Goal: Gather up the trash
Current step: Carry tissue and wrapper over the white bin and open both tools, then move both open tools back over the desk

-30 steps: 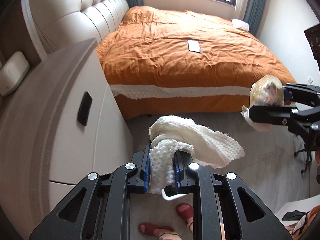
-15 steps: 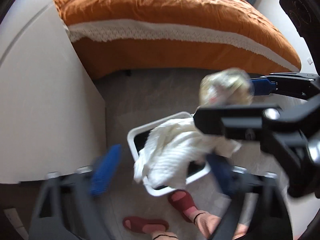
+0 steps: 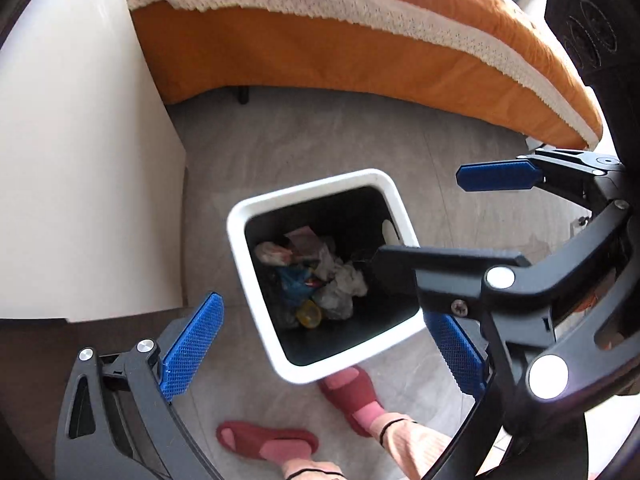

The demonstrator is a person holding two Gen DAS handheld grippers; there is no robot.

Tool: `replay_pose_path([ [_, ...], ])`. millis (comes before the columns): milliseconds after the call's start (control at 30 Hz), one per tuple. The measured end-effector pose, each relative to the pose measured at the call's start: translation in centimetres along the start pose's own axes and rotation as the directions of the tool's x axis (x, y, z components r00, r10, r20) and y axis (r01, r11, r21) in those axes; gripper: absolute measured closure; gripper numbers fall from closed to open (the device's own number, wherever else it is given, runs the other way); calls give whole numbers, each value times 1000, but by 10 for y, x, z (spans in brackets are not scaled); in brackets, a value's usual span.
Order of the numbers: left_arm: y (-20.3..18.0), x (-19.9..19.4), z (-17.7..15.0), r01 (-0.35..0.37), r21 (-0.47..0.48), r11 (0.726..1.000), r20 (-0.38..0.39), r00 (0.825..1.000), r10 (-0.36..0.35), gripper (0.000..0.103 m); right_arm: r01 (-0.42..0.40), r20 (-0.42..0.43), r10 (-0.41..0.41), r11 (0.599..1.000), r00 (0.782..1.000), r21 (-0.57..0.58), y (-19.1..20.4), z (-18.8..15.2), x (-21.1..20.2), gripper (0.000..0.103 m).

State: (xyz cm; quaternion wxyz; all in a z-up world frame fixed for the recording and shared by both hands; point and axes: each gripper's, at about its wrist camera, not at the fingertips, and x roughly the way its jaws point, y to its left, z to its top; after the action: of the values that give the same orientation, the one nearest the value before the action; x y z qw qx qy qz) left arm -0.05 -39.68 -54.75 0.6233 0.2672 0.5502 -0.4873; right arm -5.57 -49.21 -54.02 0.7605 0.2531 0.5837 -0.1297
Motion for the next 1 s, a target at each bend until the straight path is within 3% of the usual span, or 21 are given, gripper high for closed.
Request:
replay_pose_path([
  [133, -1, -42, 7, 10, -21, 1000, 32, 999, -10, 5, -13, 57, 13, 1000, 998, 9, 10, 9, -34, 4],
  [467, -16, -177, 31, -46, -29, 998, 168, 985, 51, 5, -31, 211, 33, 999, 977, -11, 49, 30, -159, 4],
  [833, -26, -313, 25, -140, -112, 984, 291, 942, 167, 5, -52, 365, 104, 987, 925, -151, 104, 47, -290, 4],
  [1000, -26, -358, 19, -175, -159, 972, 346, 912, 221, 5, -51, 406, 139, 974, 903, -221, 130, 49, -328, 4],
])
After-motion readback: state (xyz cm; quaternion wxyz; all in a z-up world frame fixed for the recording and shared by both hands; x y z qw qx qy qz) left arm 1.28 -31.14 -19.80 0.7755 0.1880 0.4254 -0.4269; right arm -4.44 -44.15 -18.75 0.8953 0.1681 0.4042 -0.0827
